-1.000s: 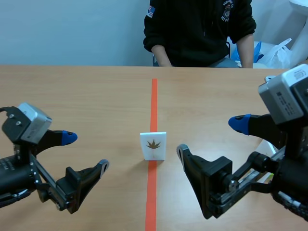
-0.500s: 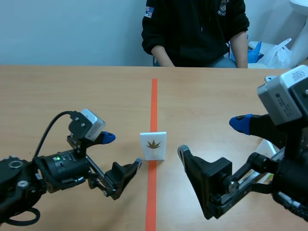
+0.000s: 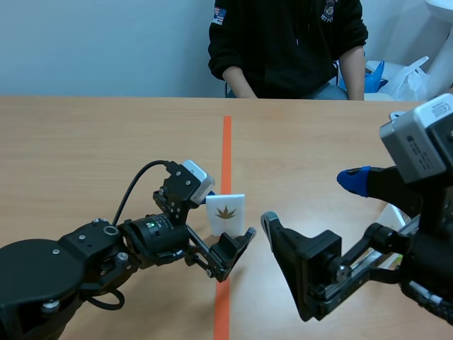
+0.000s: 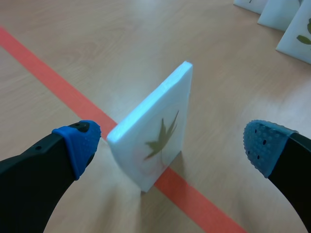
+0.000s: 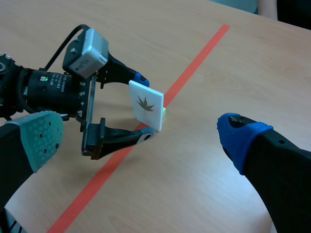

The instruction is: Sort the leaf by its shape. The table is split by an orange tape line. A compound leaf with several leaflets goes to the left side, a simple leaf with one blade goes to the right side. Return to the home posture when a red brick is placed on the table.

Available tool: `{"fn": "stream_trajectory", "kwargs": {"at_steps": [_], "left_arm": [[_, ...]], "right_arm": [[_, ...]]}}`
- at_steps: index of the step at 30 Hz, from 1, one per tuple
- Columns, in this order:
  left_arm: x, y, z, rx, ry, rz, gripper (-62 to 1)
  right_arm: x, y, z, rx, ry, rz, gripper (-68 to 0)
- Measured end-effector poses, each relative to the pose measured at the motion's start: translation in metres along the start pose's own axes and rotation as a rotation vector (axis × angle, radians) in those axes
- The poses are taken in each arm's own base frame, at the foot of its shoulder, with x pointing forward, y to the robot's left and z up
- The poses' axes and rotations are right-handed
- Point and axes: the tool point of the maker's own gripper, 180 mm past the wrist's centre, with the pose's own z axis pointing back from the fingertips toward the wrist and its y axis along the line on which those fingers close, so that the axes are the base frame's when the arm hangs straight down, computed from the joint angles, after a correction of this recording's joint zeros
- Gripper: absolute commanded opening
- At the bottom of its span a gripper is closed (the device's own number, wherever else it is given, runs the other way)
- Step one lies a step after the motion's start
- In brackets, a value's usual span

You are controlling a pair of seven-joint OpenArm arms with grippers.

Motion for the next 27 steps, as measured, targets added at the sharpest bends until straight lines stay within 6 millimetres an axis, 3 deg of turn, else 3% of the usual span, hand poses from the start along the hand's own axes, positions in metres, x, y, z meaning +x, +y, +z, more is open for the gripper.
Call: {"fn": "stream_trajectory", "kwargs": {"at_steps": [9, 16, 21, 25, 27], "left_arm": [[0.005, -0.006, -0.008, -0.001, -0.014, 0.001, -22.7], [0.005, 0.004, -0.007, 0.05, -0.013, -0.018, -45.8], [0.005, 0.003, -0.007, 0.047, -0.013, -0.017, -48.5], [0.005, 0.003, -0.007, 0.047, -0.013, -0.017, -57.2], [0.005, 0.003, -0.007, 0.047, -0.015, -0.017, -57.3]], "right_arm": [[0.0, 0.0, 0.0, 0.0, 0.0, 0.0, 0.1], [0.001, 0.0, 0.0, 0.0, -0.008, 0.0, 0.1], [0.001, 0.0, 0.0, 0.0, -0.008, 0.0, 0.0], [0.001, 0.0, 0.0, 0.0, -0.008, 0.0, 0.1], [0.001, 0.0, 0.0, 0.0, -0.008, 0.0, 0.0]]}}
